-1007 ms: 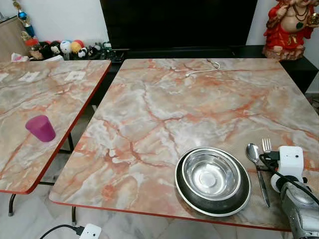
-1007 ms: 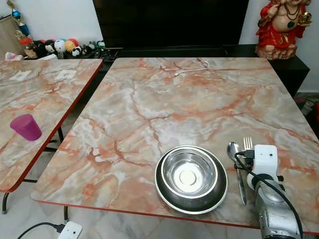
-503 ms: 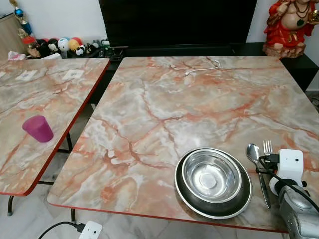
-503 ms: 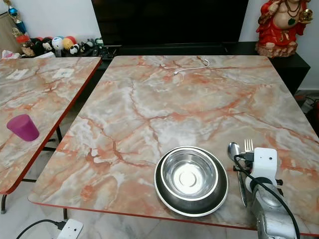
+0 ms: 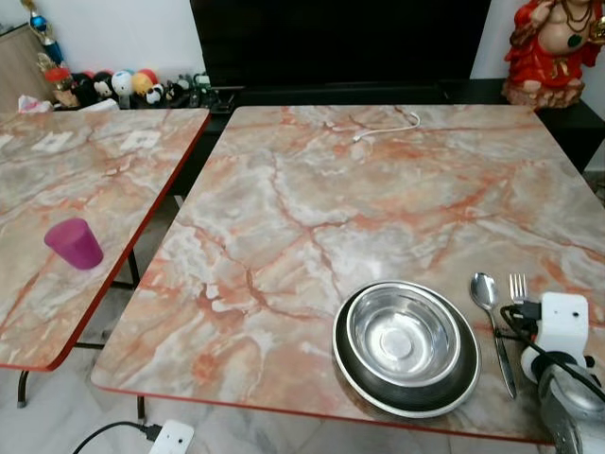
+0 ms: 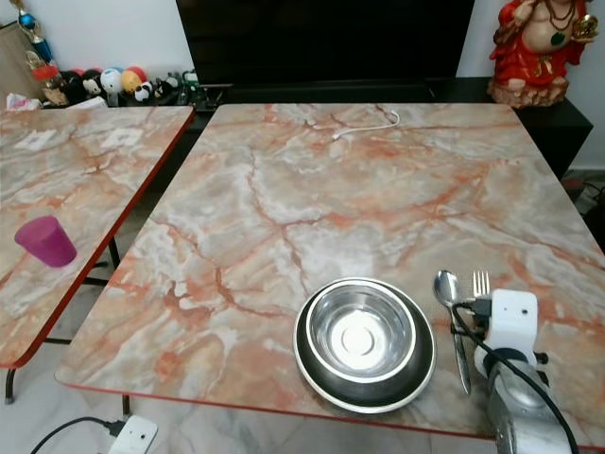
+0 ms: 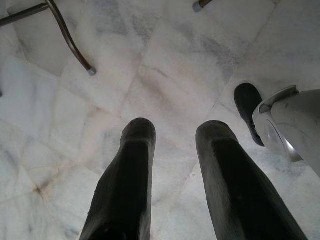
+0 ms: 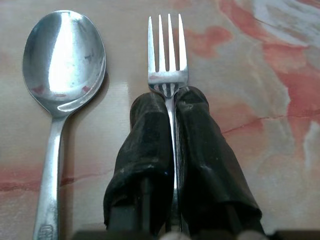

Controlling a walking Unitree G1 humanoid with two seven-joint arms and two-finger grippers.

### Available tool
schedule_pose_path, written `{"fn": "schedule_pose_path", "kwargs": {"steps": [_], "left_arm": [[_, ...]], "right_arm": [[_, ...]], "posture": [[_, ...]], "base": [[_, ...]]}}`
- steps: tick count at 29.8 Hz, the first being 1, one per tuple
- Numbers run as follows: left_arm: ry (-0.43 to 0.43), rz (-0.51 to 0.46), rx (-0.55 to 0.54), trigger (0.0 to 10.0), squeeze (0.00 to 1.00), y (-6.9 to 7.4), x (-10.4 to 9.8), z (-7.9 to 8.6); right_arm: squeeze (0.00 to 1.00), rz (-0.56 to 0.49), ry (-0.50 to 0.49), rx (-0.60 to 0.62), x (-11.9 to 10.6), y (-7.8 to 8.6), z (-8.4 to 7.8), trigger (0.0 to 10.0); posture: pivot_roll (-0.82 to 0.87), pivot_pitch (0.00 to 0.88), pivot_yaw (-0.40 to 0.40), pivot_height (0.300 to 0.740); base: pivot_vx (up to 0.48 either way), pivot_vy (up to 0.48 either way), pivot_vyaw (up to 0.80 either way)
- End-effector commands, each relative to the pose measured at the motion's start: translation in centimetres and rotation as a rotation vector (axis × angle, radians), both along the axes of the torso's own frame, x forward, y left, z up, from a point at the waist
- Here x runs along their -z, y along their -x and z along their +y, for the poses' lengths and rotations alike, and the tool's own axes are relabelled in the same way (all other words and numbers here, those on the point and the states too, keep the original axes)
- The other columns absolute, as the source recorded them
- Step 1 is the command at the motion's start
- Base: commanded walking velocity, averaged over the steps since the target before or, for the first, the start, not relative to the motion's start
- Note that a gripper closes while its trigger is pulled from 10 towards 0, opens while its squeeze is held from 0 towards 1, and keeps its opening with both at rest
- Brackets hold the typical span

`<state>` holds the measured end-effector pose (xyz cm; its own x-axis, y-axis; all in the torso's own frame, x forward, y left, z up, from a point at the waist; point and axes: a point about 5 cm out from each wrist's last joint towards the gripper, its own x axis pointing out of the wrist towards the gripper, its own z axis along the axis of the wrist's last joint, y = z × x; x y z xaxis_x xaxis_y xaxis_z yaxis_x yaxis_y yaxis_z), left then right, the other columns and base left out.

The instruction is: Setting the table

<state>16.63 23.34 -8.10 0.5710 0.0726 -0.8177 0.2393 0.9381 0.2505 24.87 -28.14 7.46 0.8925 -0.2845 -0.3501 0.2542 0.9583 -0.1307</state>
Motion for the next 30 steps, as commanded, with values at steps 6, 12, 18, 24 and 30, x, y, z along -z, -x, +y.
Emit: {"fn": "schedule_pose_path", "kwargs": {"steps": [6, 12, 18, 24, 30], "left_arm": [[-0.013, 0.018, 0.017, 10.0, 0.0, 0.3, 0.03, 0.46], [-0.017, 0.02, 0.015, 10.0, 0.0, 0.3, 0.02, 0.53], [-0.017, 0.022, 0.017, 10.0, 0.0, 0.38, 0.05, 0.51], [-0.015, 0.02, 0.022, 10.0, 0.0, 0.32, 0.09, 0.29], [-0.014, 0.018, 0.023, 10.0, 0.0, 0.24, 0.1, 0.12]], "right_arm": [[0.0, 0.012, -0.025, 0.002, 0.27, 0.08, 0.37, 10.0], [0.0, 0.013, -0.033, -0.01, 0.32, -0.1, 0.67, 10.0], [0.33, 0.017, -0.037, -0.011, 0.49, -0.11, 0.67, 10.0], [0.36, 0.023, -0.033, -0.014, 0.53, -0.08, 0.64, 10.0], [0.36, 0.026, -0.033, -0.016, 0.63, -0.18, 0.79, 10.0]], "posture": [[-0.03, 0.027, 0.083, 0.74], [-0.03, 0.022, 0.082, 0.74], [-0.03, 0.019, 0.08, 0.74], [-0.03, 0.014, 0.08, 0.74], [-0.03, 0.012, 0.079, 0.74]], "base": [[0.0, 0.0, 0.0], [0.0, 0.0, 0.0], [0.0, 0.0, 0.0], [0.0, 0.0, 0.0], [0.0, 0.0, 0.0]]}}
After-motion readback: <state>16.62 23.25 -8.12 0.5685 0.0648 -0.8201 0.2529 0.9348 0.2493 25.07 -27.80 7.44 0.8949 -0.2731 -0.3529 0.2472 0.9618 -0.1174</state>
